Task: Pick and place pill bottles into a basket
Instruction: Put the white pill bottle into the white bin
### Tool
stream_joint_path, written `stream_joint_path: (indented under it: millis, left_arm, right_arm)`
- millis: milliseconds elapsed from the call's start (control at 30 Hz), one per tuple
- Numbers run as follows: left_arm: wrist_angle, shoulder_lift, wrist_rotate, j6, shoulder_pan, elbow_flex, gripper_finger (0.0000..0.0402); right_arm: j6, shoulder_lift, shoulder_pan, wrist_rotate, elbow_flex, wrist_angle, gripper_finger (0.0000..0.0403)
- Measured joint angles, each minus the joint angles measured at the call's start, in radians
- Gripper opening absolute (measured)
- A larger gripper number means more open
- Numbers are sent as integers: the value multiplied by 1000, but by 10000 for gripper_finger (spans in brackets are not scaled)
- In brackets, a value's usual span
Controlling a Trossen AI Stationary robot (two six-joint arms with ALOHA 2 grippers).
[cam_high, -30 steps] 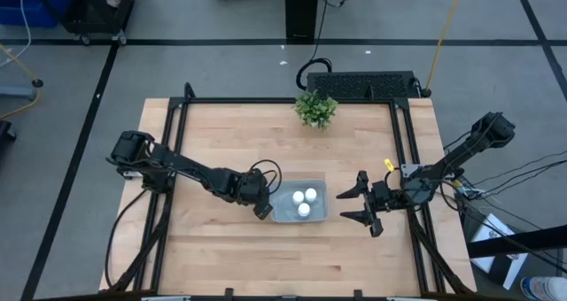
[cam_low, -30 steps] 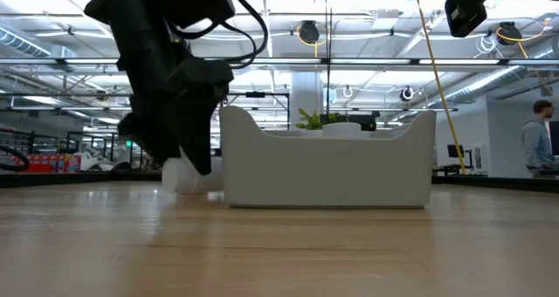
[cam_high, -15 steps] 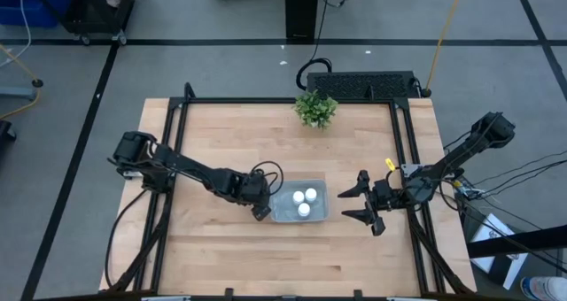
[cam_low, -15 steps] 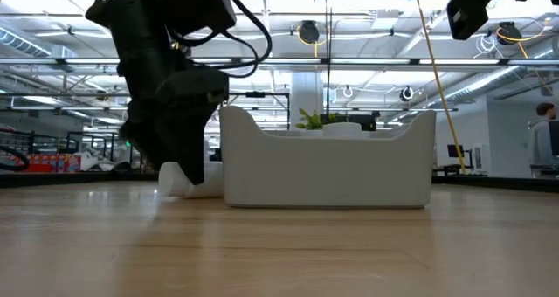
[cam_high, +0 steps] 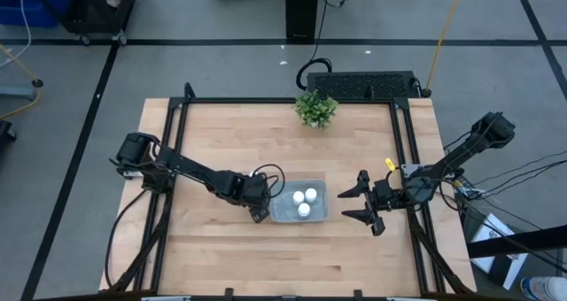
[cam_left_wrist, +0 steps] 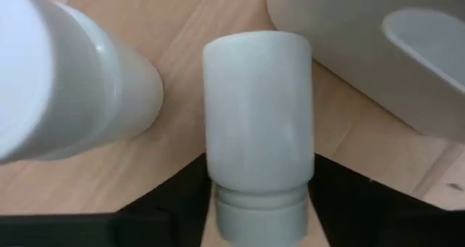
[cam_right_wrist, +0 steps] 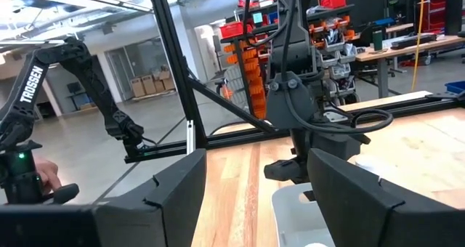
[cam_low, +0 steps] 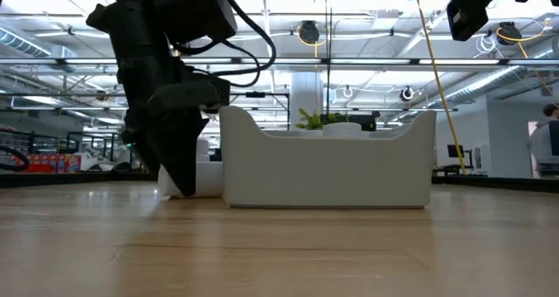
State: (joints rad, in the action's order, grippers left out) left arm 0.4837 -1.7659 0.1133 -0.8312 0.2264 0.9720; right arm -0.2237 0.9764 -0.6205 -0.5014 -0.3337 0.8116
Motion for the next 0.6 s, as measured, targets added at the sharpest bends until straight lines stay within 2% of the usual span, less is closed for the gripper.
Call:
stream_joint_path:
  millis: [133, 400, 600]
  left_arm:
    - [-1, 6, -7, -1, 3, -1, 163]
    - [0, 7, -17, 7, 6, -1, 163]
    - [49, 9, -30, -10, 23, 0, 180]
  right_arm:
    - [0, 0, 0, 0, 0, 0, 236]
    - [0, 0, 0, 0, 0, 0, 236]
    - [1, 0, 0, 0, 0, 0, 236]
